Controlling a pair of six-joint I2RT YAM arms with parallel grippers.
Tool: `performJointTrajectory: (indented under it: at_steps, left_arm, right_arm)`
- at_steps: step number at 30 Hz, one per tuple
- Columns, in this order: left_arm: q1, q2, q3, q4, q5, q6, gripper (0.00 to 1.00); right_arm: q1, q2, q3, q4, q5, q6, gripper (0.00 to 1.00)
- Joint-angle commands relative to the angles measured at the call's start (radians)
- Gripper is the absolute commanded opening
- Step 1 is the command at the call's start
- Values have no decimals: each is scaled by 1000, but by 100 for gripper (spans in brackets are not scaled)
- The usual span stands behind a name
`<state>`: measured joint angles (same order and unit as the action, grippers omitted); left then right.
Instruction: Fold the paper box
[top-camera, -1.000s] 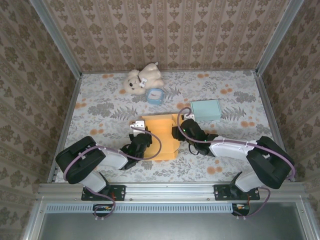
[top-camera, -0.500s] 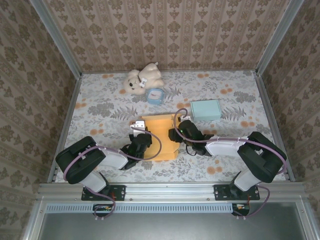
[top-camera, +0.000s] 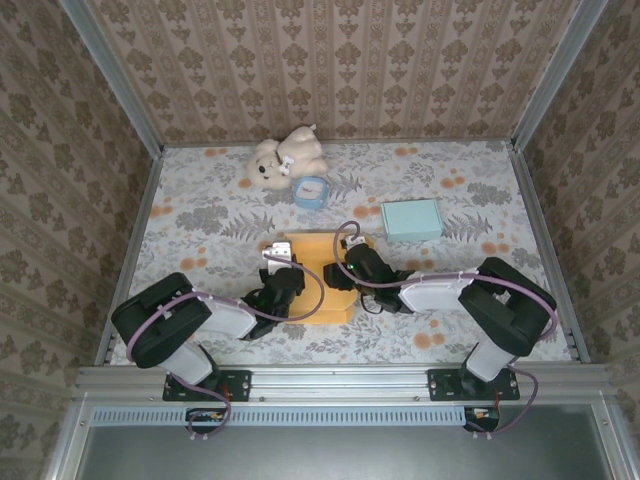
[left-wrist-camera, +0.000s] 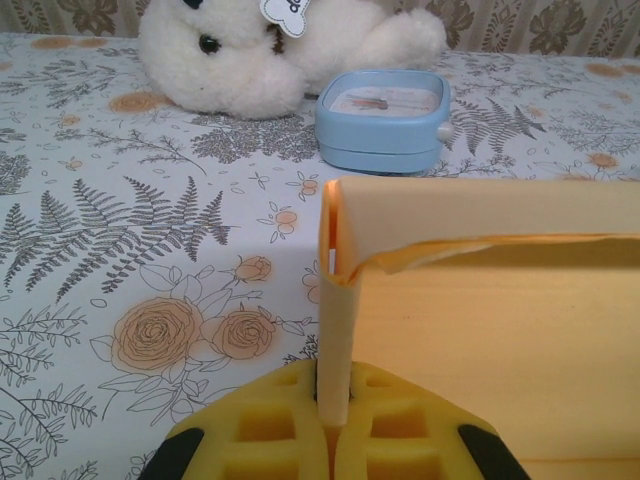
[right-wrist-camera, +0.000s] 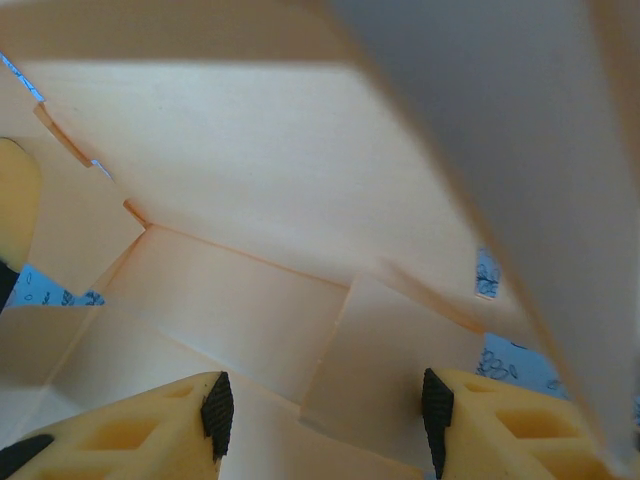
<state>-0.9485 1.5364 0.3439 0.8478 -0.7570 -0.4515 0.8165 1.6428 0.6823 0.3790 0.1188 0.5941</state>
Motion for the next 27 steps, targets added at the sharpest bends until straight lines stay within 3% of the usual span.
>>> performJointTrajectory:
  at_steps: [1,11,27]
  left_arm:
    - [-8,-2,34,21,-3,-20,0]
    - [-8,14,32,29,-22,-3,0]
    - [8,-19,14,38,19,70,0]
  right_arm:
    - [17,20,37,19,-39,0,55]
    - [30,-89,8,-64,-8,-47,55]
    - [37,-510,-175,-289,188,-217,57]
